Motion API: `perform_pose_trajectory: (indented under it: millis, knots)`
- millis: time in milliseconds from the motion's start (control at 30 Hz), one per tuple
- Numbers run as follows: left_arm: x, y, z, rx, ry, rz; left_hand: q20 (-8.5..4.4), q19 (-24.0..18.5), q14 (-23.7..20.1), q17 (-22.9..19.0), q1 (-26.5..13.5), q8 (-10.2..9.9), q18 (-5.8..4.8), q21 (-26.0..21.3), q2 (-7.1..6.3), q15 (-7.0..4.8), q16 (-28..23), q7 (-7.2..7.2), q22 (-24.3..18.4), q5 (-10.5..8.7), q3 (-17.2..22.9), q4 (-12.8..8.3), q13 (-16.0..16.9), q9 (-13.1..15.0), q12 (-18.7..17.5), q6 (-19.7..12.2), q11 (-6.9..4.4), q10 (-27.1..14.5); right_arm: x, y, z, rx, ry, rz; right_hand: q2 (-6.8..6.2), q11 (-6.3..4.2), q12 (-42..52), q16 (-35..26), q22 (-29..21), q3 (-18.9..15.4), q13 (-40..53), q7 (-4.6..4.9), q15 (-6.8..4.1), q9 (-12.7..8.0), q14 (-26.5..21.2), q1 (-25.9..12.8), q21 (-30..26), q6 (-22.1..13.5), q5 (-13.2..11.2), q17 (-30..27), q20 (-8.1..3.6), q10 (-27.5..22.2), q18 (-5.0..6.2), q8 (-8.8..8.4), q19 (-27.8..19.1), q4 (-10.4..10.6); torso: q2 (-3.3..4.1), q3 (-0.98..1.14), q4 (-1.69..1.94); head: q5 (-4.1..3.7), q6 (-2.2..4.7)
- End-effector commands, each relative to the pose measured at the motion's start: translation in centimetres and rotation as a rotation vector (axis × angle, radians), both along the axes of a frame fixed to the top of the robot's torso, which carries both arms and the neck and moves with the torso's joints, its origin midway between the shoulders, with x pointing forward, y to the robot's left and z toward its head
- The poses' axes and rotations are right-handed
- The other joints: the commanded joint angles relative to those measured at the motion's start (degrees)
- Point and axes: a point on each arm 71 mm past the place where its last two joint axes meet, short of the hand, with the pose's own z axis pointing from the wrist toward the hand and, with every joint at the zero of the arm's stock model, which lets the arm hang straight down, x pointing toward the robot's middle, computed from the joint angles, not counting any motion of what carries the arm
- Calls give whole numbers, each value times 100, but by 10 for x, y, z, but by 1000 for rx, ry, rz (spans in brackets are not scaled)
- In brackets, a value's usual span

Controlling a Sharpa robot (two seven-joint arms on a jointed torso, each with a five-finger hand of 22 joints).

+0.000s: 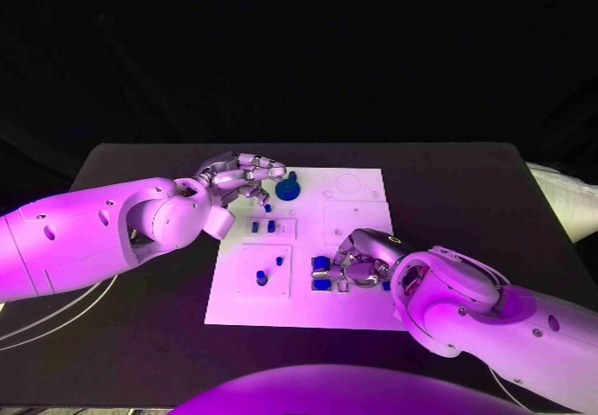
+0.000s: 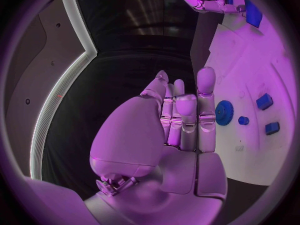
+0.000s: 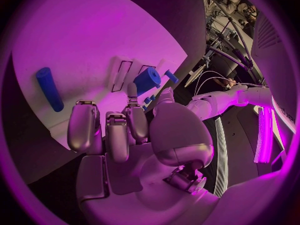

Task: Assemble the parts on the task board

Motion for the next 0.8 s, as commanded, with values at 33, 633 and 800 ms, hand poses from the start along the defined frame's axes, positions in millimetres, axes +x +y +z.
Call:
perform_pose_trajectory:
  millis: [33, 633, 800]
  knots:
    - [0, -1, 1, -3, -6, -2, 3, -28, -39, 7, 0, 29, -44, -16, 58, 15, -21, -3, 6, -14, 13, 29, -6, -6, 20, -29, 6, -37, 0, 1, 1, -35, -44, 22, 44, -24, -33, 5, 8, 123, 71, 19, 21, 38, 542, 498, -16, 4, 38, 1236, 4, 2, -23, -23, -17, -249, 4, -17, -7, -12, -13]
    - [0, -1, 1, -2, -4, -4, 3, -27, -40, 4, 7, 34, -44, -15, 71, 15, -22, -4, 8, -14, 22, 30, -7, -7, 22, -32, 5, -41, -1, 6, 2, -31, -86, 27, 44, -41, -30, 8, 33, 325, 113, 2, 9, 139, 544, 938, -14, 84, -14, 1247, -11, 29, -30, -13, -3, -562, -5, 0, 11, 1, -36]
    - [0, -1, 1, -5, -3, -5, 3, -27, -40, 4, 7, 34, -44, -15, 71, 15, -22, -4, 8, -14, 22, 30, -7, -7, 22, -32, 5, -41, -4, -3, 9, 41, -81, -18, 16, -13, -15, 7, 28, 299, 139, 39, 27, 131, 544, 796, -20, -30, 63, 1245, -2, 38, -29, -103, -4, -442, -1, 3, -6, -7, -22]
